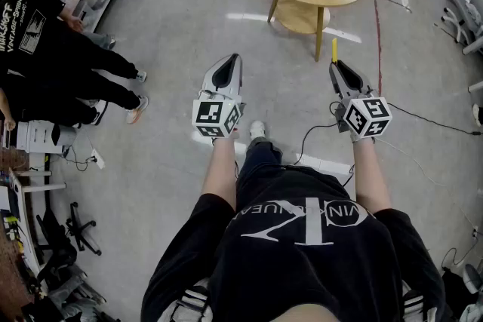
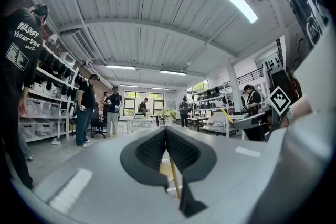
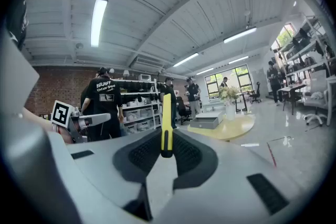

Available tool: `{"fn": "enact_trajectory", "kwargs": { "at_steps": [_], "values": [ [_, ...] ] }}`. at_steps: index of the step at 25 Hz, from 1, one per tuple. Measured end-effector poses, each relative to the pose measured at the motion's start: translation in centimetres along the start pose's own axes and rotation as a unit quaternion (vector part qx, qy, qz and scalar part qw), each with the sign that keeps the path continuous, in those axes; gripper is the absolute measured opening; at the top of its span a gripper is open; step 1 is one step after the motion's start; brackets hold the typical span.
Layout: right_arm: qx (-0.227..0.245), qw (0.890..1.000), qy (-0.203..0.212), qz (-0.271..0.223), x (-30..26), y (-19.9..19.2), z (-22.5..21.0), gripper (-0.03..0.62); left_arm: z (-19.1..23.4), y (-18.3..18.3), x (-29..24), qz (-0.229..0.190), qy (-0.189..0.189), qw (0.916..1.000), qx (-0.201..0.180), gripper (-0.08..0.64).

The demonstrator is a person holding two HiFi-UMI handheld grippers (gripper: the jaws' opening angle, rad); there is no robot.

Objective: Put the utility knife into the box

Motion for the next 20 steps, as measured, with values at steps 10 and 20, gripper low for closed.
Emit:
{"fn": "enact_trajectory", "kwargs": {
  "at_steps": [10, 20],
  "values": [
    [-0.004, 1.0, -0.005, 0.002, -2.9, 0.0, -1.0, 0.075, 2.0, -1.5, -2.3, 0.002, 0.0, 1.0, 0.006, 0.011],
    [-0.012, 1.0, -0.024, 0.007, -9.4, 0.9, -3.3, 0.075, 7.0, -3.8, -8.3, 0.007, -0.016, 0.9997, 0.017, 0.011]
  ]
}}
Point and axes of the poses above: the fingertips, and each gripper's own axes: x backward along the fingers, z to its left, y out of its top, the point moved 5 cm from there along x, backward along the fingers, and after that the axes turned 14 degrees about -x, right-handed, at the moved point
